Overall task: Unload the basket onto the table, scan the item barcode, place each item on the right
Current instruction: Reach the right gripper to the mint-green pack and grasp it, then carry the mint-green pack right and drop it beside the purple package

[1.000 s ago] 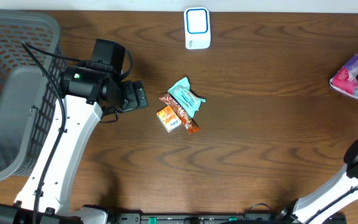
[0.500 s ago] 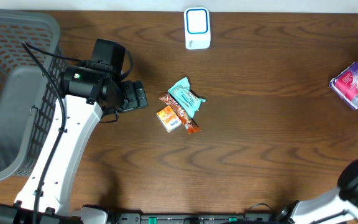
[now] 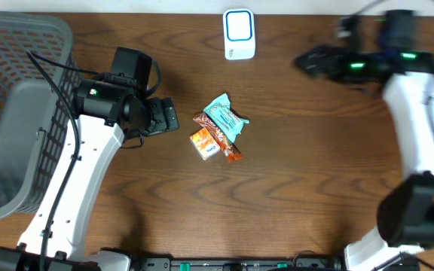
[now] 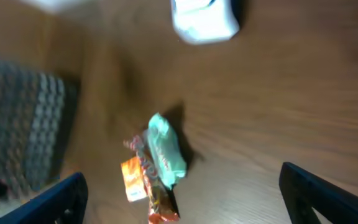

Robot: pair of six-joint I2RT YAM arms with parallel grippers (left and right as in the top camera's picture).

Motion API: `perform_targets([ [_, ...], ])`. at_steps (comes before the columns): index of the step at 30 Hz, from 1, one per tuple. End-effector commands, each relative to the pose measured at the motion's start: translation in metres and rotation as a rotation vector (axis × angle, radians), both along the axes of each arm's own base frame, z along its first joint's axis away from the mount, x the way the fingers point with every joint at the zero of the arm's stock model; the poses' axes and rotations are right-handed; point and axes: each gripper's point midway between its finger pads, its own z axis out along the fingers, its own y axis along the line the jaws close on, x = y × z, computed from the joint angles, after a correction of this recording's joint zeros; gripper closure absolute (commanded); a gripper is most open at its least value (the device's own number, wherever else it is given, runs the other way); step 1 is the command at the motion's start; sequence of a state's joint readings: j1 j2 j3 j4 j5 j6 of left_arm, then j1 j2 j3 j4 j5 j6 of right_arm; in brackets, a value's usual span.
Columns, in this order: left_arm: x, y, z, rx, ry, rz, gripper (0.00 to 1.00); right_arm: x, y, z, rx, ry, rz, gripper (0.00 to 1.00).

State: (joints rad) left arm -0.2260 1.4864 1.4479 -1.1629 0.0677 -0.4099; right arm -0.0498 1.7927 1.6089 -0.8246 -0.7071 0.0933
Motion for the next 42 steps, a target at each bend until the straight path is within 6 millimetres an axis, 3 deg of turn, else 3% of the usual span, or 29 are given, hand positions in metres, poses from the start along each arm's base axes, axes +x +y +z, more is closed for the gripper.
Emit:
perform_targets([
  [1,0.002,0.003,0.0,0.02,-0.002,-0.008,0.02,0.002,0.052,-0.054,-0.148,0.042,0.109,0.08],
  [4,0.002,0.003,0.0,0.02,-0.002,-0.008,0.02,0.003,0.087,-0.087,-0.191,0.065,0.167,0.14],
  [8,0.002,0.003,0.0,0.02,-0.002,-0.008,0.02,0.001,0.122,-0.122,-0.197,0.085,0.239,0.3],
  [13,0.002,0.003,0.0,0.02,-0.002,-0.008,0.02,-0.013,0.144,-0.161,-0.213,0.155,0.298,0.3],
  [19,0.002,0.003,0.0,0.021,-0.002,-0.008,0.02,-0.033,0.162,-0.195,-0.237,0.224,0.369,0.38],
  [28,0.002,0.003,0.0,0.02,-0.002,-0.008,0.02,-0.042,0.171,-0.198,-0.249,0.224,0.409,0.39],
  [30,0.002,0.003,0.0,0.02,-0.002,-0.008,0.02,-0.042,0.169,-0.199,-0.258,0.226,0.404,0.5],
  [33,0.002,0.003,0.0,0.02,-0.002,-0.008,0.02,-0.041,0.162,-0.205,-0.307,0.233,0.386,0.54],
  [38,0.002,0.003,0.0,0.02,-0.002,-0.008,0.02,-0.043,0.162,-0.207,-0.285,0.277,0.339,0.99],
  [42,0.002,0.003,0.0,0.02,-0.002,-0.008,0.02,-0.035,0.175,-0.187,-0.181,0.286,0.317,0.99],
])
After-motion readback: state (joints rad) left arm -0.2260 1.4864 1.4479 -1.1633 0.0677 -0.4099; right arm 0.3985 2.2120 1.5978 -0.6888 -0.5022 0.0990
